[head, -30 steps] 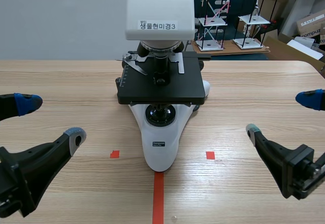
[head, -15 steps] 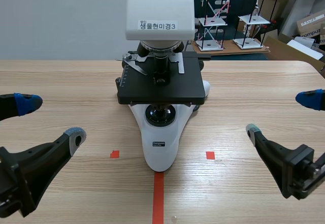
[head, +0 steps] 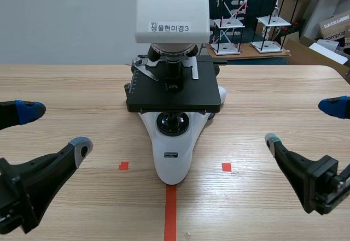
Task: Point at the diaphragm
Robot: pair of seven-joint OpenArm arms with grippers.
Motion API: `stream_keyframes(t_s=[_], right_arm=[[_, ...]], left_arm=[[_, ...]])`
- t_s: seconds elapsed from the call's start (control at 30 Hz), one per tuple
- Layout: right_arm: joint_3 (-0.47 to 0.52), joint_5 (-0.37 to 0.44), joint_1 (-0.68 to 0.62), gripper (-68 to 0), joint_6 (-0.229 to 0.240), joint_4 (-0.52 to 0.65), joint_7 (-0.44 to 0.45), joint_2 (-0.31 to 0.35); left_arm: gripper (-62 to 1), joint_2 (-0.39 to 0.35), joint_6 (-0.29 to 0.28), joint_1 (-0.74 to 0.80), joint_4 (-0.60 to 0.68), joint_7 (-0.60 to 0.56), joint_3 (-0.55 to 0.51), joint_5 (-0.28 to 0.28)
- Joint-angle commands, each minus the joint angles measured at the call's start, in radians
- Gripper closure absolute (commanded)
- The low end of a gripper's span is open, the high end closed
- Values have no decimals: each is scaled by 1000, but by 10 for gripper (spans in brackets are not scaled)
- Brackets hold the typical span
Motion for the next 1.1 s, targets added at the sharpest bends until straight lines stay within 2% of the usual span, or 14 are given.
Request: stream_keyframes(t_s=[0.0, 0.1, 0.13, 0.37, 0.43, 0.47, 0.73, 0.93, 1.07], right_arm=[[2, 11, 1, -634, 0, 16, 14, 11], [2, 11, 1, -634, 0, 16, 14, 11], [2, 11, 1, -634, 0, 16, 14, 11], [2, 11, 1, -634, 0, 16, 14, 11], [2, 11, 1, -634, 0, 16, 14, 11], [2, 11, 1, -634, 0, 16, 14, 11], [2, 11, 1, -634, 0, 16, 14, 11], [2, 11, 1, -634, 0, 16, 22, 11], [2, 11, 1, -634, 0, 16, 22, 11]], left_arm=[[-596, 5, 2, -3, 20, -15, 0, -6], [-593, 4, 2, -3, 20, -18, 0, -6], [-568, 2, 2, -3, 20, -16, 0, -2], [-150, -2, 1, 26, 19, -17, 1, 20], [-49, -2, 1, 46, 19, -26, 1, 20], [-32, -6, -2, 60, 18, -39, 1, 20], [-41, -15, -22, 116, -115, -287, 31, 28], [-41, -11, -32, 42, -312, -524, 152, 141], [-41, 4, -32, -57, -476, -626, 243, 180]])
